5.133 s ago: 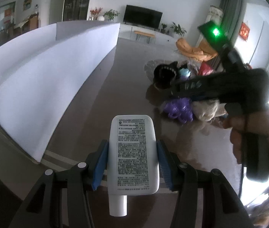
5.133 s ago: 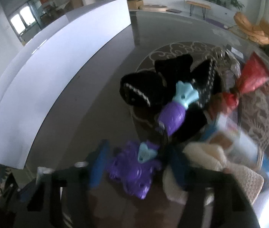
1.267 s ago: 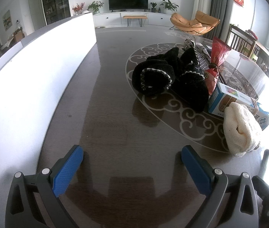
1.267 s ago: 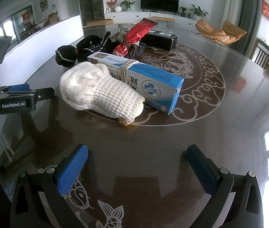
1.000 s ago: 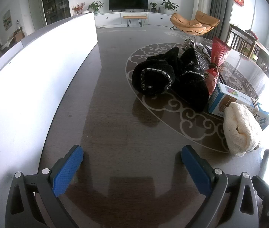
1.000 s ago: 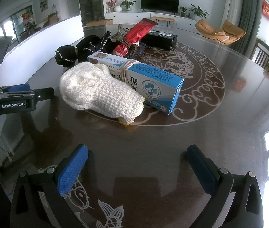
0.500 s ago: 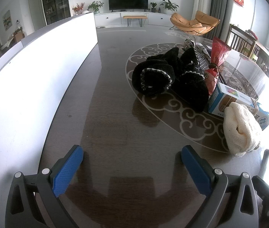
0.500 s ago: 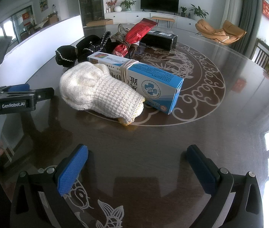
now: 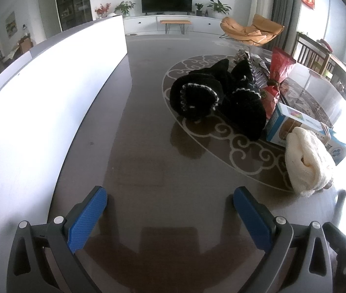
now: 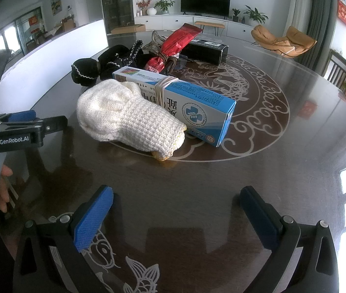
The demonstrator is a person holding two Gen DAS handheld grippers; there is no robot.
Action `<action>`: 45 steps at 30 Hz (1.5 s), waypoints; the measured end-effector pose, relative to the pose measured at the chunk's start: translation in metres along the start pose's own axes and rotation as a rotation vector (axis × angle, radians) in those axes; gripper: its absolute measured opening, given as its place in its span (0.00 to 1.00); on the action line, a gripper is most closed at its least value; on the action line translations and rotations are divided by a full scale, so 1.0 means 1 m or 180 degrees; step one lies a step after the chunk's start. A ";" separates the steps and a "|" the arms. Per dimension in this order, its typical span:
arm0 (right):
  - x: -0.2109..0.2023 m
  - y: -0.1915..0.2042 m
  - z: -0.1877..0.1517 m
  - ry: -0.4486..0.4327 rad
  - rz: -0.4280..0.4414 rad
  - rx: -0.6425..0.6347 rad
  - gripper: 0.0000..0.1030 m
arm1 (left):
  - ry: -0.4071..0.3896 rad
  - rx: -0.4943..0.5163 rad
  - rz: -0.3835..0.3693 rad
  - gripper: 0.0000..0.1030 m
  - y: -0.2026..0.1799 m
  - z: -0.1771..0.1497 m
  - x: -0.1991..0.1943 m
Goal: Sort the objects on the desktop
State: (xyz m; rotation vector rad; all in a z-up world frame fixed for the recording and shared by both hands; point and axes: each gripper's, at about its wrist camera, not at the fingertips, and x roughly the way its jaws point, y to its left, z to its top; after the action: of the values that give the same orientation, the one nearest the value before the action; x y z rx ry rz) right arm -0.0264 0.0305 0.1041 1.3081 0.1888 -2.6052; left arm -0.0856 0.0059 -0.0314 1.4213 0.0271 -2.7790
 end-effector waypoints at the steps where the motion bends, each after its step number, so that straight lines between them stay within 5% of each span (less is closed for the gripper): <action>1: 0.000 0.000 0.000 0.0001 -0.0003 -0.0002 1.00 | 0.0000 -0.0001 0.0000 1.00 0.000 0.000 0.000; 45: -0.001 0.000 0.001 0.0002 0.0007 -0.0008 1.00 | 0.0011 -0.0037 0.0072 1.00 -0.001 -0.004 -0.009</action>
State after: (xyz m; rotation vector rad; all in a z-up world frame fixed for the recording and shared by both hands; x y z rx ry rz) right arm -0.0268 0.0304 0.1052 1.3076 0.1903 -2.6019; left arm -0.0772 0.0074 -0.0264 1.4147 0.0272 -2.7537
